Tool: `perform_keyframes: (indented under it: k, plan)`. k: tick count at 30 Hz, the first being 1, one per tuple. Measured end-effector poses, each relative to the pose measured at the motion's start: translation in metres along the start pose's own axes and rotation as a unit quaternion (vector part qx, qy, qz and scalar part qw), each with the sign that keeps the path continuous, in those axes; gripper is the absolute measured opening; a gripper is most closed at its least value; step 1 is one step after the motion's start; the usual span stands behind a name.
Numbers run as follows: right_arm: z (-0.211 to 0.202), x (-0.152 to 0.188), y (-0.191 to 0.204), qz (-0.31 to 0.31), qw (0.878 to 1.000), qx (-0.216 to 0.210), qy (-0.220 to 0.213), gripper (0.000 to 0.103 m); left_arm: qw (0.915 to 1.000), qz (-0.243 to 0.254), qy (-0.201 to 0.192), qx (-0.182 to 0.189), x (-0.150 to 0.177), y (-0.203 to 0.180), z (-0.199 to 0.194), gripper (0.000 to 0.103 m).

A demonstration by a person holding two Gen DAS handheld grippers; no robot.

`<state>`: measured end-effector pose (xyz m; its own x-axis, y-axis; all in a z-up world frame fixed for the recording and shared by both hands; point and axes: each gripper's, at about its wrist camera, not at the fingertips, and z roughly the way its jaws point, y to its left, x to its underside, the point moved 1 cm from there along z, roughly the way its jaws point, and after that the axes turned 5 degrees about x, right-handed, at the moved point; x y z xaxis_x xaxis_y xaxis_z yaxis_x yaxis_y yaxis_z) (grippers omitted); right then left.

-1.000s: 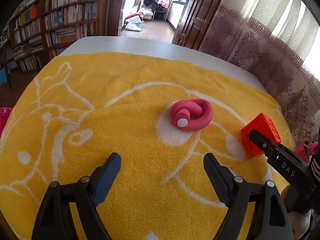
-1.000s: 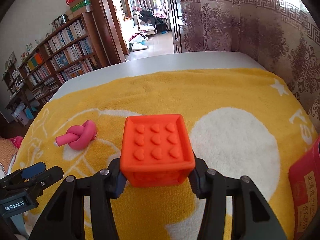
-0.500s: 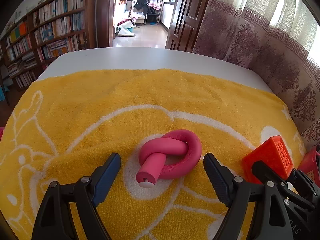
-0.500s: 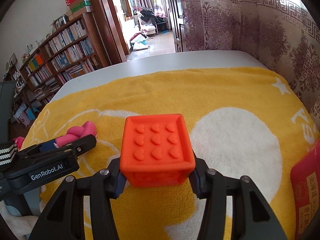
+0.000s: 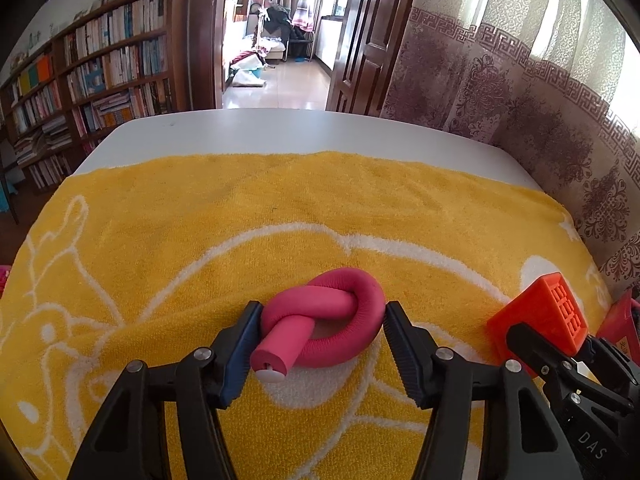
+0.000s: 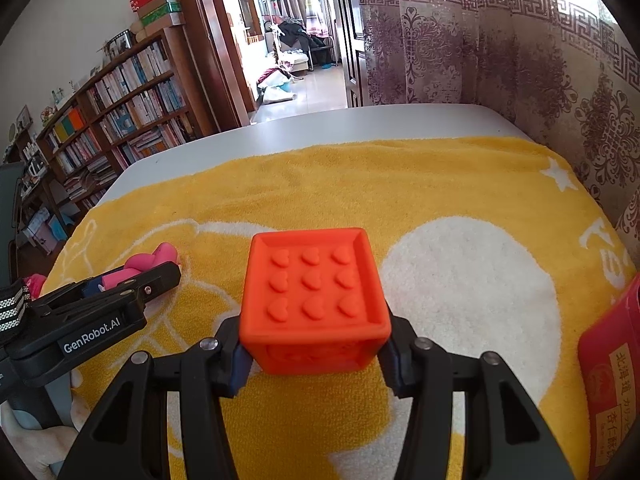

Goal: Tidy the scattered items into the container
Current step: 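Grasp the knotted pink curler with left tool while right tool holds the orange block, then lower the knotted curler into the tin with left tool while right tool lowers the orange block in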

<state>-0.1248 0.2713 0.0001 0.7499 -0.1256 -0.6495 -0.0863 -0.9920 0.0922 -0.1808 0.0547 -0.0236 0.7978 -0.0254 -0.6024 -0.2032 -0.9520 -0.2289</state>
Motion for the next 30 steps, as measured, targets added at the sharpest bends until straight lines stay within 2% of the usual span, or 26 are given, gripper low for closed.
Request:
perform_keyframes:
  k: [9,18,23,30]
  plan:
    - [-0.021,-0.006,-0.005,0.016,0.999,-0.002,-0.038,0.056,0.9993,-0.011,-0.036,0.008,0.000,-0.006,-0.038,0.063]
    - [-0.085,-0.012,-0.015,0.025,0.995,-0.008,-0.096,0.056,0.9978,0.003,-0.056,0.035,0.012,-0.032,-0.080,0.063]
    - [-0.129,0.001,-0.057,0.060,0.991,-0.005,-0.123,0.056,0.9963,0.018,-0.059,0.059,0.018,-0.056,-0.094,0.063]
    - [-0.191,0.042,-0.138,0.088,0.982,0.061,-0.157,0.056,0.9907,0.068,-0.052,0.106,0.032,-0.123,-0.102,0.063]
